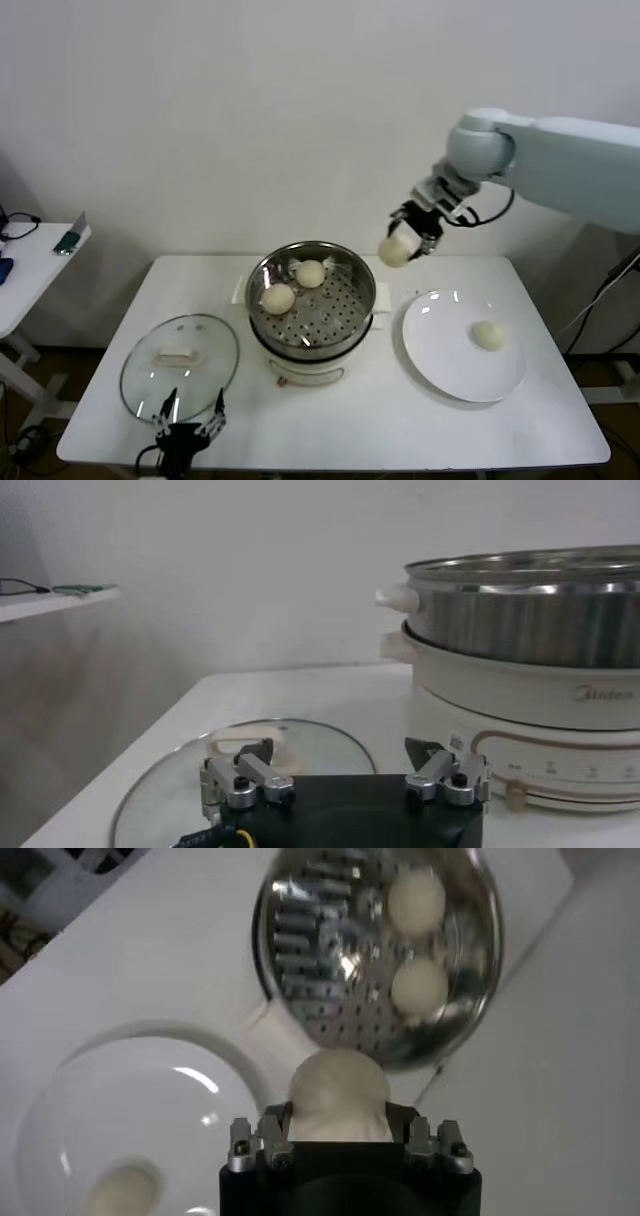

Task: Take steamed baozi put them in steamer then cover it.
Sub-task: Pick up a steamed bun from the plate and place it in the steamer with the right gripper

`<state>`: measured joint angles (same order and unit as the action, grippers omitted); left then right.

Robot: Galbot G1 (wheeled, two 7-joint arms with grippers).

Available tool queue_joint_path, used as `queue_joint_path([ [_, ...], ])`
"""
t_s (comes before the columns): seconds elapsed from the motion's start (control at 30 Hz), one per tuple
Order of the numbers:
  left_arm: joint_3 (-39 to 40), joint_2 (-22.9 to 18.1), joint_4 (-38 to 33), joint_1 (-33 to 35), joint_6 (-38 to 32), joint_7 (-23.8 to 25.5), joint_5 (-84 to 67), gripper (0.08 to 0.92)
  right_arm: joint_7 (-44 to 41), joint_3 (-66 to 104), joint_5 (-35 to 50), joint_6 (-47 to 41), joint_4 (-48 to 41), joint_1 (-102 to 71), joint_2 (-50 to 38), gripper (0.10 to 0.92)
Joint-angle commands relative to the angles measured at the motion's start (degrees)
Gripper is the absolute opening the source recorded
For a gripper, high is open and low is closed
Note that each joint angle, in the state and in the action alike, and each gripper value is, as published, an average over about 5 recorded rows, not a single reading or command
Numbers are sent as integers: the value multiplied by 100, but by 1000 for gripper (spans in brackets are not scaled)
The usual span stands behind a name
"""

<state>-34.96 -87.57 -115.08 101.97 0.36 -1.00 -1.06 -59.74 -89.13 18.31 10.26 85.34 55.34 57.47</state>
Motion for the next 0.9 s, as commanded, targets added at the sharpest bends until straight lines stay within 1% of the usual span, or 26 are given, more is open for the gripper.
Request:
queue_joint_path([
  [0.03,-34,10,-12,12,-3,-7,-24,823,396,135,-811,1017,690,-137,918,645],
  [0.2,-32,-9,-13,21,-7,-12,-22,823,907,136,-1459,1154,509,-751,1047,645],
  [0.37,-25,-15,-9,46,-16,-15,-14,823,1147,118,-1878,1156,263,-1321,1102,645],
  [0.6,-36,6,1,68,-26,-23,-17,823,1220,104,-2146,1133,-106,-1859,1274,645],
  [0.9,-40,21,6,66,-38,-35,-26,823,1347,141,-2307,1136,-500,-2109,1522,645],
])
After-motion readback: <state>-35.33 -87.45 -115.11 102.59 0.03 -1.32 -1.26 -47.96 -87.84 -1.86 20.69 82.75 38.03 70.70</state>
